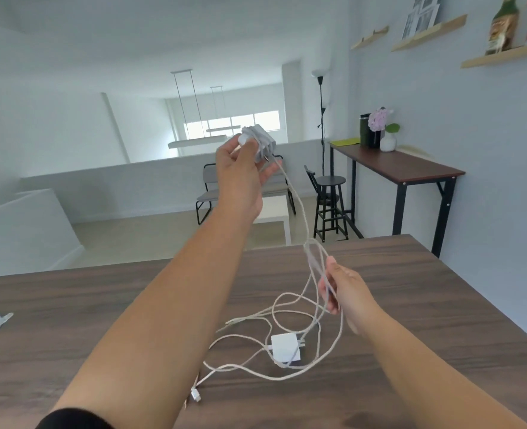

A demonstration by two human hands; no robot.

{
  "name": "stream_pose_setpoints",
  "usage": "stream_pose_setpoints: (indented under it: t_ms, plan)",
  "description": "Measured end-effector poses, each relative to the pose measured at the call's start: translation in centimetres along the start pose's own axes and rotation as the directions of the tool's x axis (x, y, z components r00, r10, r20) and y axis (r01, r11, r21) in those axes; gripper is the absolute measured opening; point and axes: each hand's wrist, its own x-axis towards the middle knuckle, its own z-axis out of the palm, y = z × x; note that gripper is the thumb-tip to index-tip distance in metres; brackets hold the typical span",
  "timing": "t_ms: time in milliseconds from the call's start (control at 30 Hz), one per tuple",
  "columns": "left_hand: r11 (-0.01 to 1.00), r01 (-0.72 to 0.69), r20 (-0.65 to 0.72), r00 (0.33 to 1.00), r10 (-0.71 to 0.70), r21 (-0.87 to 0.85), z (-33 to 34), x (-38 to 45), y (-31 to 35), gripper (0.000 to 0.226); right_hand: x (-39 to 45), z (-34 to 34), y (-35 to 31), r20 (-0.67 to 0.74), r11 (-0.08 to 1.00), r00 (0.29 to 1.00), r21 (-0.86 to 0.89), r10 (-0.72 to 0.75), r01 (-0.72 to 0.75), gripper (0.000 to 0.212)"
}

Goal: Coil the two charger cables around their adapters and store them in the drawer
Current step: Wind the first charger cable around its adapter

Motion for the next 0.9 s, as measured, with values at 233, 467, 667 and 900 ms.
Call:
stream_pose_setpoints:
  t_ms: [233, 467, 667, 900]
  plan:
    - [0.985, -0.129, -0.057, 0.991, 0.123, -0.114, 1.7, 2.5, 5.8, 0.037, 2.5, -1.5, 5.8, -0.252, 0.947, 0.942, -0.175, 0.222, -0.271, 0.051]
    - [0.983, -0.182, -0.081, 0.980, 0.179, -0.034, -0.5, 2.2, 6.2, 0.036, 3.3, -4.8, 6.3, -0.316, 0.577, 0.943, -0.753, 0.105, -0.317, 0.050]
    - [0.999, -0.042, -0.033, 0.999, 0.043, 0.008, -1.4, 0.3, 1.6, 0.034, -1.6, 2.9, -4.5, 0.187, 0.914, 0.954, -0.290, -0.235, 0.282, 0.061]
    - [0.999, -0.042, -0.071, 0.997, 0.041, -0.005, -2.7, 0.1, 1.4, 0.031, -3.9, 4.6, -5.5, 0.158, 0.903, 0.909, -0.138, -0.386, 0.408, 0.023]
